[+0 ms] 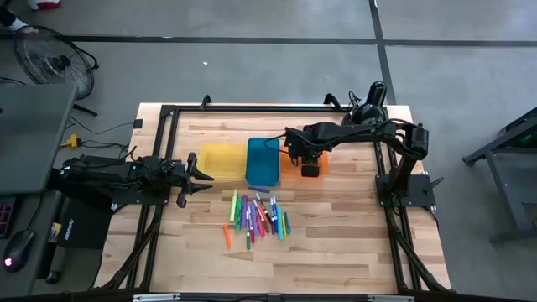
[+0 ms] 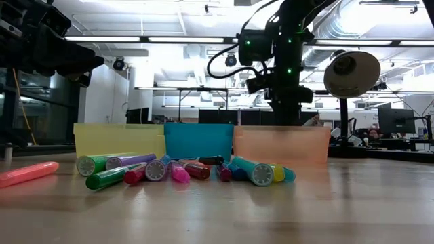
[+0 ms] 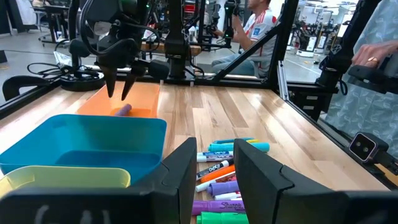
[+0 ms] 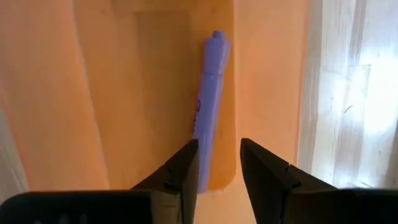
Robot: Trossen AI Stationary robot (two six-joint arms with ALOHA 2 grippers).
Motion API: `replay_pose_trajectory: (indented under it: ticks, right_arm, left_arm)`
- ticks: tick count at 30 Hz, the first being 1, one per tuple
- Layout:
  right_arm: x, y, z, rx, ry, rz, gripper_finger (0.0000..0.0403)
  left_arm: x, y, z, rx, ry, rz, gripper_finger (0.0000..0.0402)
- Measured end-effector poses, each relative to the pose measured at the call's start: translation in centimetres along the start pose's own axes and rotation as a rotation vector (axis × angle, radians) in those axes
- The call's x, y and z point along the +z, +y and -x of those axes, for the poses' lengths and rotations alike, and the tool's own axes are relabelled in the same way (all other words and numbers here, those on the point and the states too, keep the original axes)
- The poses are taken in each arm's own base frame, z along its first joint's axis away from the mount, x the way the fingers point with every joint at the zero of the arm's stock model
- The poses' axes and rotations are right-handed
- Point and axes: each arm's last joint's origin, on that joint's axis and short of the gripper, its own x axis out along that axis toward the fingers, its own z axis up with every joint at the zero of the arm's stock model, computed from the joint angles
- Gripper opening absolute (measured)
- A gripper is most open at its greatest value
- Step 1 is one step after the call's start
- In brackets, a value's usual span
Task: Pick & Place Markers
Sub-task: Put the light blue pen into the blue bin
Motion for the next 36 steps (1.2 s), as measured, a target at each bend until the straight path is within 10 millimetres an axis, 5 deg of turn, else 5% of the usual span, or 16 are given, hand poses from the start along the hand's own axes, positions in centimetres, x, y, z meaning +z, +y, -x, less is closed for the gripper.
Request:
replay_pose_trajectory:
  ticks: [7,14,24,36]
  right_arm:
    - [-0.1,0.0,0.1,-0.001,0.011,-0.098,0.0119]
    - [-0.2,-0.1,1.4,0.016,0.069,-0.389,0.0119]
    - [0.6,0.3,2.6,0.279,0.092,-0.74,0.0119]
    - [1.1,3.9,3.3,0.432,0.145,-0.716,0.0119]
  left_arm:
    - [0.0,0.0,0.0,0.0,0.0,0.0,0.0104]
    - [0.0,0.0,0.0,0.0,0.001,0.0,0.0104]
    - [0.0,0.0,0.0,0.0,0.0,0.0,0.0104]
    - [0.0,0.0,0.0,0.0,0.0,0.0,0.0104]
